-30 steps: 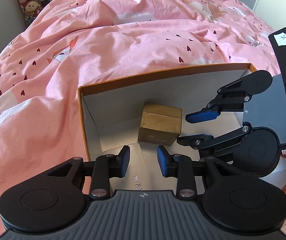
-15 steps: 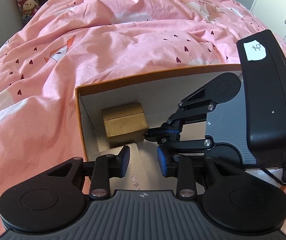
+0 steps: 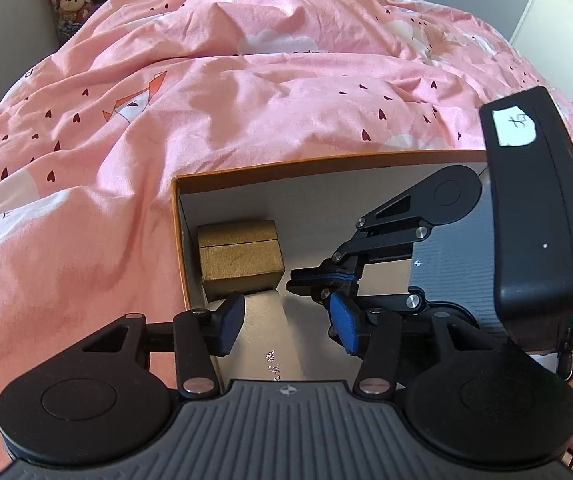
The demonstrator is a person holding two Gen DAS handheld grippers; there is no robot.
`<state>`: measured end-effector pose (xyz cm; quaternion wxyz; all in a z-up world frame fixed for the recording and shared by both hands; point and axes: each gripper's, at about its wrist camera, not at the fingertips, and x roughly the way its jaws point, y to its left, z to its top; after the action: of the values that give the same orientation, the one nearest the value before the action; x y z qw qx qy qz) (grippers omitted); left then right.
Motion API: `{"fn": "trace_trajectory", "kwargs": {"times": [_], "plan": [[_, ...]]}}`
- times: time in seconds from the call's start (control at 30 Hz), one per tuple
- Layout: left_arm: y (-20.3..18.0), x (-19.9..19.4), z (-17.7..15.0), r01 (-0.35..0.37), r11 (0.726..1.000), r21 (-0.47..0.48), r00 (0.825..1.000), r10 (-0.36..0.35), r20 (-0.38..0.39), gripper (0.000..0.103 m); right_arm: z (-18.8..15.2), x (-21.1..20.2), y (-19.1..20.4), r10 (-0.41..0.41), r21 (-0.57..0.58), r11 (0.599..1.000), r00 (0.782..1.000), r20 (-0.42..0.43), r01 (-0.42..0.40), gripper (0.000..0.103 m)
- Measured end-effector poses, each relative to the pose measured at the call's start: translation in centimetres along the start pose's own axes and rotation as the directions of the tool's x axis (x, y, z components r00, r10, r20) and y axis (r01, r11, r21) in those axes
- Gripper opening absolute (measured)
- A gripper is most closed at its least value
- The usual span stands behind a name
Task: Organize objects
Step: 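Open the left tool to release the glasses case while the right tool places the gold box, then withdraw both tools from the box toward the remaining items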
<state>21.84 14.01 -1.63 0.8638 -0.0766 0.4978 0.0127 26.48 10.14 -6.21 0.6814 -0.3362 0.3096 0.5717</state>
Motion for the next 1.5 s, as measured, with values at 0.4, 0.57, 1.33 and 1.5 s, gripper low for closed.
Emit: {"fn": "trace_trajectory", "kwargs": {"times": [0.4, 0.57, 1.33, 1.5], "plan": [[-3.0, -6.8, -3.7, 0.048, 0.997, 0.063, 0.989, -0.056, 0.134, 0.060, -2.1, -10.6, 1.0, -0.164, 0.316, 0.938, 0.985, 0.048, 0.141, 0.058], [-3.9, -9.0, -7.1, 0.100, 0.991, 0.093, 0.990, -0.109, 0.092, 0.064, -5.3, -15.2, 3.4, -0.185, 0.432, 0.893, 0.978, 0.094, 0.127, 0.062], [-4.6, -10.4, -18.7, 0.234, 0.948, 0.216, 0.965, -0.199, -0.174, 0.062, -15.3, -18.8, 16.9, -0.023, 0.516, 0.854, 0.995, -0.093, 0.067, 0.048], [-3.7, -8.2, -16.7, 0.228, 0.970, 0.083, 0.970, -0.219, -0.108, 0.062, -15.5, -18.0, 14.8, -0.017, 0.598, 0.798, 0.995, -0.096, 0.072, 0.045]]}}
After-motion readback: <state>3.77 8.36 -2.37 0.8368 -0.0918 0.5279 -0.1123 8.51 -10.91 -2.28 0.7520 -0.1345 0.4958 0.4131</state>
